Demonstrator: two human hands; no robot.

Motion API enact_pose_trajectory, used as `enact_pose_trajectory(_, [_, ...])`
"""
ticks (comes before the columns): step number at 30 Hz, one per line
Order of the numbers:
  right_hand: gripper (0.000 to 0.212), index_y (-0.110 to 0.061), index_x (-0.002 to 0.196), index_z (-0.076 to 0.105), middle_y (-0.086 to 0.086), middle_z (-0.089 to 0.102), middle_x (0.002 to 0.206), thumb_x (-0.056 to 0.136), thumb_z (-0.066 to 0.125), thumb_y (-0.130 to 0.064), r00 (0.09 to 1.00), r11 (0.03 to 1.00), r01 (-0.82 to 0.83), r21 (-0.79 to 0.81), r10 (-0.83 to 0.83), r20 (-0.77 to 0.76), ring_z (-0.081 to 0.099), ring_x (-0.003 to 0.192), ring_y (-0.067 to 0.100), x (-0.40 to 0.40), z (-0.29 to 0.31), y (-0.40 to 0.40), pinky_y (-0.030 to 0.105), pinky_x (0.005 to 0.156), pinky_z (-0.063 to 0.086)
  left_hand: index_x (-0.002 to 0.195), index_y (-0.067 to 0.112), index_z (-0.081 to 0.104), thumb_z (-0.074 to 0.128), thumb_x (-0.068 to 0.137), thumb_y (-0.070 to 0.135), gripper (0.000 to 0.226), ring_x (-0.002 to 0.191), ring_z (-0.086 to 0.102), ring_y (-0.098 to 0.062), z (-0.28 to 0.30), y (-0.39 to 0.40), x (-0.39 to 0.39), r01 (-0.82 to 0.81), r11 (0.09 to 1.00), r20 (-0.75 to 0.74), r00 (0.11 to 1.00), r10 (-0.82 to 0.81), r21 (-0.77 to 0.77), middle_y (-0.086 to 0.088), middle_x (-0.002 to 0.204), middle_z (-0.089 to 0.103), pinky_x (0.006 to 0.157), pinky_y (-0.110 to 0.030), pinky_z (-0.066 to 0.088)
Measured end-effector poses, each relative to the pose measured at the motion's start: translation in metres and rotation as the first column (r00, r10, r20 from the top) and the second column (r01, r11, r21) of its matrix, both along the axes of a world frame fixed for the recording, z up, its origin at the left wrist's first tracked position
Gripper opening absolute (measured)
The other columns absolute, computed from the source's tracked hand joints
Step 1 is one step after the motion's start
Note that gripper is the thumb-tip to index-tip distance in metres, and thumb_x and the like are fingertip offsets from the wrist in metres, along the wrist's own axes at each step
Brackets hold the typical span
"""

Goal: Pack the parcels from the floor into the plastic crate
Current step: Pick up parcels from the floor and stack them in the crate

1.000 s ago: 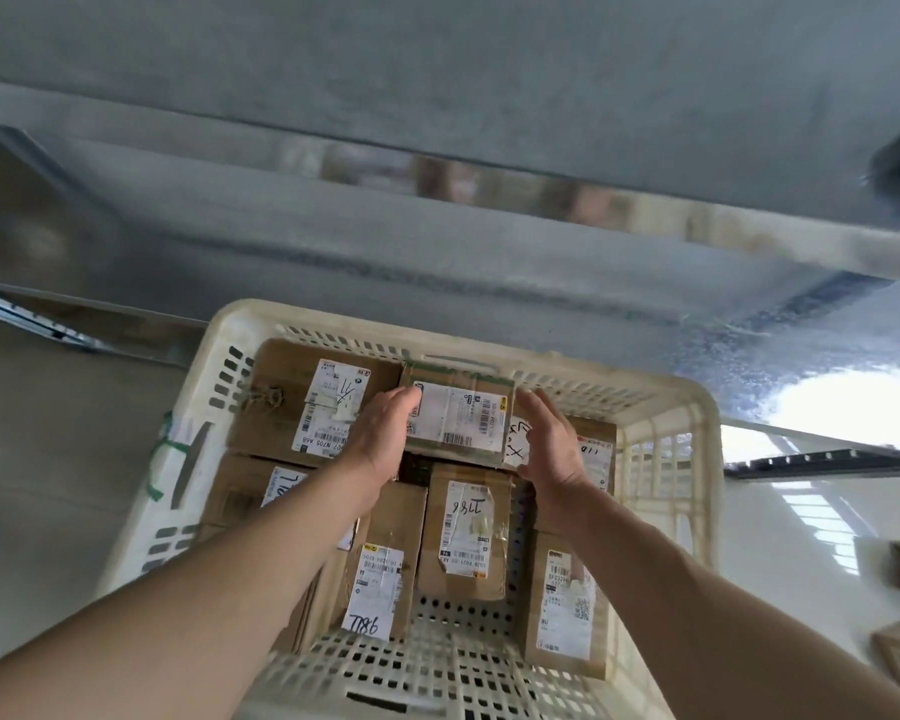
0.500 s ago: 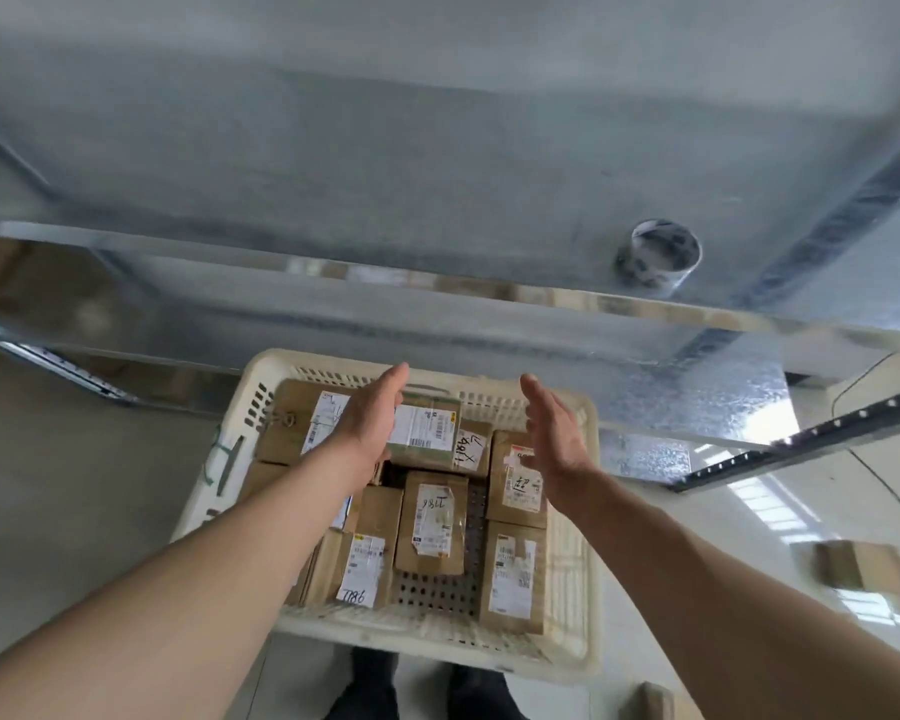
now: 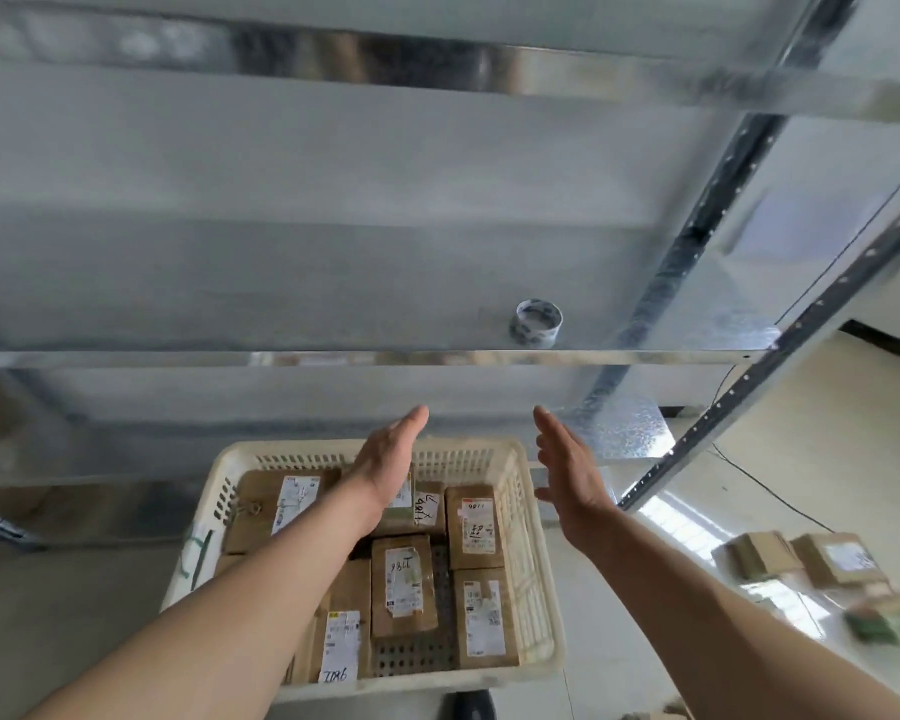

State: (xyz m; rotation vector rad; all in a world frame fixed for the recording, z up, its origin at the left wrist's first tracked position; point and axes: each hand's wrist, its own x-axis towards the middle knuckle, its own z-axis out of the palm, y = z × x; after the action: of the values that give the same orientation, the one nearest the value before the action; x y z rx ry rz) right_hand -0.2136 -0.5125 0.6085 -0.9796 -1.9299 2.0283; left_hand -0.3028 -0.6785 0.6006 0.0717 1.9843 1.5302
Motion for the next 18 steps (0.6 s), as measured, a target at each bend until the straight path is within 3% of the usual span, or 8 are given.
enact_pose_trajectory(2, [0.071,-0.023,0.15,0.047,0.006,0.046,0.156,0.092,0.053,-0.064,0.999,0.999,0.035,0.023,-0.034,-0.021,0.041,0.144,0.024,0.016,0.008,-0.003,0.058,0.119,0.031,0.151,0.018,0.036,0.03,0.101,0.054,0.062,0.145,0.028,-0.025,0.007,0.001,0.006,0.038,0.999,-0.016,0.999,-0.037,0.014,-0.002,0.159,0.031,0.114,-0.046,0.023])
enact_pose_trajectory(5, [0.058,-0.021,0.151,0.045,0.007,0.044,0.157,0.102,0.047,-0.052,0.996,0.997,0.071,0.034,-0.07,-0.049,0.039,0.145,0.024,0.038,0.02,-0.004,0.057,0.12,0.03,0.15,0.017,0.037,0.032,0.1,0.055,0.063,0.144,0.03,-0.026,0.016,0.006,0.014,0.073,0.997,-0.023,0.997,-0.072,0.033,-0.003,0.158,0.033,0.114,-0.047,0.024])
enact_pose_trajectory(14, [0.053,-0.02,0.151,0.046,0.005,0.046,0.155,0.104,0.047,-0.046,0.971,0.971,0.23,0.064,-0.225,-0.078,0.04,0.143,0.023,0.102,0.05,0.012,0.057,0.12,0.031,0.148,0.016,0.041,0.034,0.098,0.058,0.066,0.142,0.034,-0.024,0.039,0.042,0.052,0.224,0.971,-0.063,0.974,-0.219,0.082,-0.004,0.155,0.037,0.111,-0.043,0.026])
enact_pose_trajectory(18, [0.045,-0.021,0.143,0.053,0.002,0.053,0.142,0.105,0.046,-0.044,0.965,0.962,0.258,0.093,-0.251,-0.074,0.046,0.124,0.016,0.135,0.062,0.027,0.056,0.117,0.034,0.147,0.016,0.043,0.038,0.097,0.058,0.065,0.142,0.034,-0.025,0.048,0.067,0.076,0.274,0.956,-0.082,0.96,-0.266,0.101,-0.003,0.155,0.038,0.109,-0.043,0.028])
